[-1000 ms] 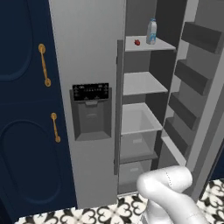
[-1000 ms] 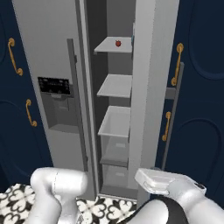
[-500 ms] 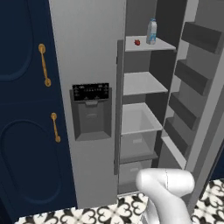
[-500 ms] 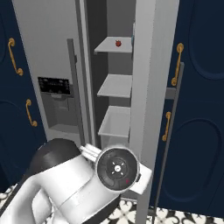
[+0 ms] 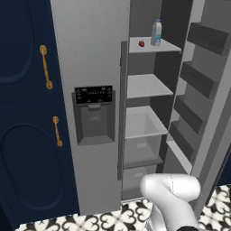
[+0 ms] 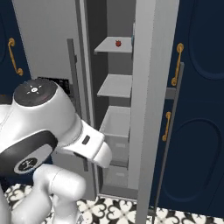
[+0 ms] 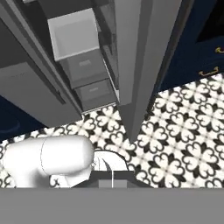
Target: Take the strawberry from the fridge and place it on top of the pancake, located on the dining counter.
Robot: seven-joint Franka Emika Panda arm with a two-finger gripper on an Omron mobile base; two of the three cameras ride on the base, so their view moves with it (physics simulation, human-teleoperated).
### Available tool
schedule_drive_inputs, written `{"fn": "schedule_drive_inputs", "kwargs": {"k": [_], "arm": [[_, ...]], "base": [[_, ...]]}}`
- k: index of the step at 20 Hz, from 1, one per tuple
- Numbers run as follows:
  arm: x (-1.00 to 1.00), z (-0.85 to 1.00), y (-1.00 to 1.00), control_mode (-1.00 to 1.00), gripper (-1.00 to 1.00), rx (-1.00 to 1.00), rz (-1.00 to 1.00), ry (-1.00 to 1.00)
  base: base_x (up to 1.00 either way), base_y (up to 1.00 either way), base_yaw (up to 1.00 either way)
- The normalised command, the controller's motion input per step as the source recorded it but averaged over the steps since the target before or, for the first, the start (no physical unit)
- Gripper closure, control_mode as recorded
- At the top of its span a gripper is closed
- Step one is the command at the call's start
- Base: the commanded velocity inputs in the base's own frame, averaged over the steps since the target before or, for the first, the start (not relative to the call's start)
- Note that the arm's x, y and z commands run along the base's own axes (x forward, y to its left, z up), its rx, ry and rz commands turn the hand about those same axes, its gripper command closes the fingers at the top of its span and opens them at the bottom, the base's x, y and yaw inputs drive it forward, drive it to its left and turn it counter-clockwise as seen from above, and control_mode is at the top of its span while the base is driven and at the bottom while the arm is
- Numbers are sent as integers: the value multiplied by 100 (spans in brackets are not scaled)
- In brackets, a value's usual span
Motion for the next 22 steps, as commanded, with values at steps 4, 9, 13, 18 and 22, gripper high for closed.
{"fn": "schedule_drive_inputs", "kwargs": {"k": [4,9,13,18,22], "arm": [[42,3,100,-100,100,-28,0,-7],[31,16,83,-100,-100,-13,1,-2],[0,19,41,-100,-100,0,2,-1],[1,10,34,-100,-100,7,10,-11],[0,0,15,-100,-100,1,14,-27]], "base": [[0,0,0],[0,0,0],[0,0,0],[0,0,0],[0,0,0]]}}
